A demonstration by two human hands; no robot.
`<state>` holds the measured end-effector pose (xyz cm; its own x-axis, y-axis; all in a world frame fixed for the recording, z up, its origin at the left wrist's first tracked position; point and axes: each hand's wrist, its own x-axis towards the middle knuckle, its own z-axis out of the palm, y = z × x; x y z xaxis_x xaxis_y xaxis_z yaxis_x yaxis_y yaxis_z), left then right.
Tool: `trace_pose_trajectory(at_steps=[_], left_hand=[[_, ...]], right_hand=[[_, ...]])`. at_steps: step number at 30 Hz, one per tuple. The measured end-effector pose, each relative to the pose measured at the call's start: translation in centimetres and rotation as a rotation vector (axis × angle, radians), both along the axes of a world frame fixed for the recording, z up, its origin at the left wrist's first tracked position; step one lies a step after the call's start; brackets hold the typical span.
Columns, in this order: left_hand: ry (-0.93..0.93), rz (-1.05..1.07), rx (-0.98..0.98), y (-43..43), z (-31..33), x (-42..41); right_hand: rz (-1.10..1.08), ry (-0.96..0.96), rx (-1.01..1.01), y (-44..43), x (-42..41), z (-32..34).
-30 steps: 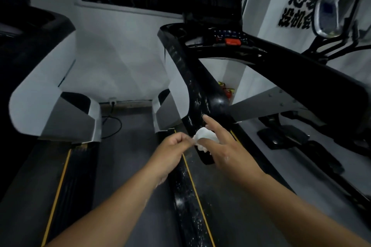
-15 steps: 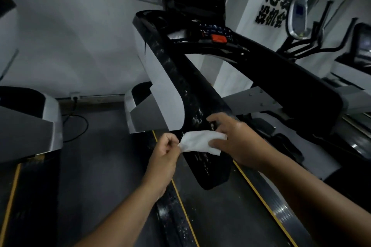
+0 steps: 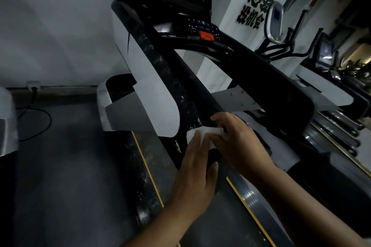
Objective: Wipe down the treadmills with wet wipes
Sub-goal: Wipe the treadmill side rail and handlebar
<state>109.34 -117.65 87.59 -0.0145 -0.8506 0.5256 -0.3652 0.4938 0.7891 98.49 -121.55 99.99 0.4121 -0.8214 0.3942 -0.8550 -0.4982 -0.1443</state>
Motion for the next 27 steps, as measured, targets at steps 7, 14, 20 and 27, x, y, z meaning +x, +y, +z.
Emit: trace_pose_trajectory(at_steps=[7,14,20,27], left_hand=[[-0.017,0.025,0.004,-0.2,-1.4,-2.1],[0.128,0.153,-0.039,-0.9,-1.3,-2.7],[0.083,0.145,-0.054,-1.4,-0.3,-4.0],[-0.019,0.116,-0.007,1.6,-7.3,-4.9]], right_hand=[[0.113,-0.019,-0.085,-1.9,-2.7,-0.1],[0.154,-0.202,-0.028,-6.3,-1.7,-0.4],[0.231,-0.181,0.017,-7.3,-1.7,-0.5],[0.249,-0.110,0.009,-6.7,-1.2,-1.9]])
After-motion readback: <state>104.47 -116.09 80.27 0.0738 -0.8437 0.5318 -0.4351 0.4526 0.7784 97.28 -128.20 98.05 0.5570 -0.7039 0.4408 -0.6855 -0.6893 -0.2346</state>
